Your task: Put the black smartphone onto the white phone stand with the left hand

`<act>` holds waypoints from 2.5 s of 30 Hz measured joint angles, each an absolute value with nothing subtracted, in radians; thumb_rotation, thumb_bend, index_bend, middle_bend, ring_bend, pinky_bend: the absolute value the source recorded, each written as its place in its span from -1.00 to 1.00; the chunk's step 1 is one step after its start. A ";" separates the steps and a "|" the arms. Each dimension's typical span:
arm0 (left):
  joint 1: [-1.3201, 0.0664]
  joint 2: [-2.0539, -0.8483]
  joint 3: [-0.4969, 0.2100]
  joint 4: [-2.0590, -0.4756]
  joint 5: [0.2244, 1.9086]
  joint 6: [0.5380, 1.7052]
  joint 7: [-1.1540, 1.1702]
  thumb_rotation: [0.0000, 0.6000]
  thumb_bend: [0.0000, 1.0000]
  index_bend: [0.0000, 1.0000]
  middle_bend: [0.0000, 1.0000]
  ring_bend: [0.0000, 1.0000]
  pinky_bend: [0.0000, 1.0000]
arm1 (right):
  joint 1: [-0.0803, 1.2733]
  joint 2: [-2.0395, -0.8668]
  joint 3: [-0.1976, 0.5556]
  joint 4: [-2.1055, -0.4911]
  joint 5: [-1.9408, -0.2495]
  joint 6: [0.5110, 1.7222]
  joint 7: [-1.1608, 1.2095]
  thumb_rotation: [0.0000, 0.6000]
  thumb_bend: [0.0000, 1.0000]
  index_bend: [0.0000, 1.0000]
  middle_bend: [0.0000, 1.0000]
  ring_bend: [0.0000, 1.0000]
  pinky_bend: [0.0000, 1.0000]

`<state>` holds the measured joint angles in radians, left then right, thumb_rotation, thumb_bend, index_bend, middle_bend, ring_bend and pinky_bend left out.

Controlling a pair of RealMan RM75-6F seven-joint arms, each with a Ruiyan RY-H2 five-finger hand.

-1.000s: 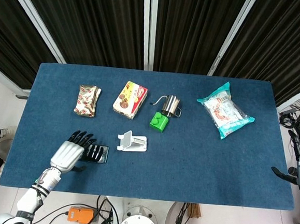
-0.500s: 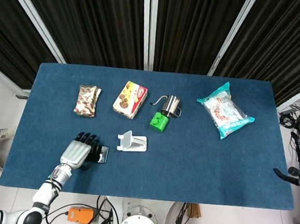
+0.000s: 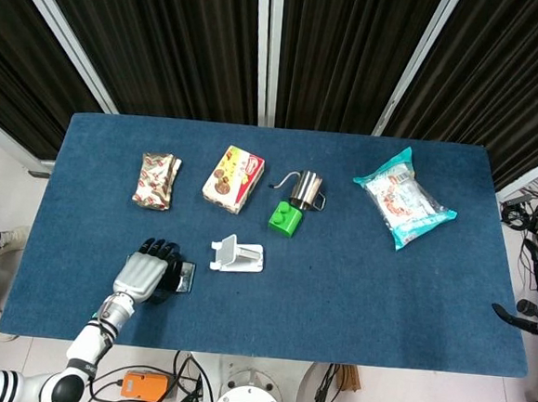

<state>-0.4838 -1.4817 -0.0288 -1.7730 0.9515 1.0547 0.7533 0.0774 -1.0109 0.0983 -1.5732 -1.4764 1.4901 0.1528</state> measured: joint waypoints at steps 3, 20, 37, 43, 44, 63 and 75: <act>-0.491 -1.480 -0.026 -1.772 0.948 1.057 0.744 1.00 -0.47 -0.38 -0.87 -1.00 -1.00 | 0.077 -1.014 0.098 -1.572 -1.477 1.490 0.153 1.00 -0.69 -1.00 -0.94 -1.00 -0.86; -0.466 -1.496 -0.003 -1.652 1.199 1.067 0.398 1.00 -0.50 -0.26 -0.39 -0.60 -0.80 | 0.072 -1.019 0.095 -1.613 -1.486 1.503 0.116 1.00 -0.69 -1.00 -0.94 -1.00 -0.86; -0.454 -1.486 -0.026 -1.582 1.291 1.099 0.218 1.00 -0.54 -0.22 -0.06 -0.26 -0.42 | 0.063 -1.008 0.100 -1.651 -1.476 1.516 0.085 1.00 -0.70 -1.00 -0.95 -1.00 -0.86; -0.441 -1.461 -0.051 -1.607 1.323 1.128 0.057 1.00 -0.54 -0.21 -0.06 -0.26 -0.42 | 0.061 -0.999 0.101 -1.661 -1.477 1.519 0.076 1.00 -0.69 -1.00 -0.94 -1.00 -0.86; -0.439 -1.459 -0.057 -1.612 1.330 1.131 0.007 1.00 -0.54 -0.21 -0.06 -0.27 -0.42 | 0.061 -0.998 0.101 -1.662 -1.477 1.519 0.074 1.00 -0.70 -1.00 -0.94 -1.00 -0.86; -0.484 -1.687 -0.199 -1.565 1.348 1.164 -0.432 1.00 -0.54 -0.21 -0.06 -0.37 -0.42 | 0.052 -0.987 0.092 -1.688 -1.473 1.515 0.045 1.00 -0.69 -1.00 -0.94 -1.00 -0.86; -0.497 -1.847 -0.203 -1.372 1.387 1.224 -0.514 1.00 -0.54 -0.21 -0.06 -0.40 -0.45 | 0.042 -0.987 0.089 -1.694 -1.466 1.519 0.038 1.00 -0.69 -1.00 -0.94 -1.00 -0.86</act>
<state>-0.4970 -1.8469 -0.2027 -1.3716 1.3866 1.2243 -0.5135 0.0420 -0.9869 0.0891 -1.6936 -1.4661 1.5189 0.0383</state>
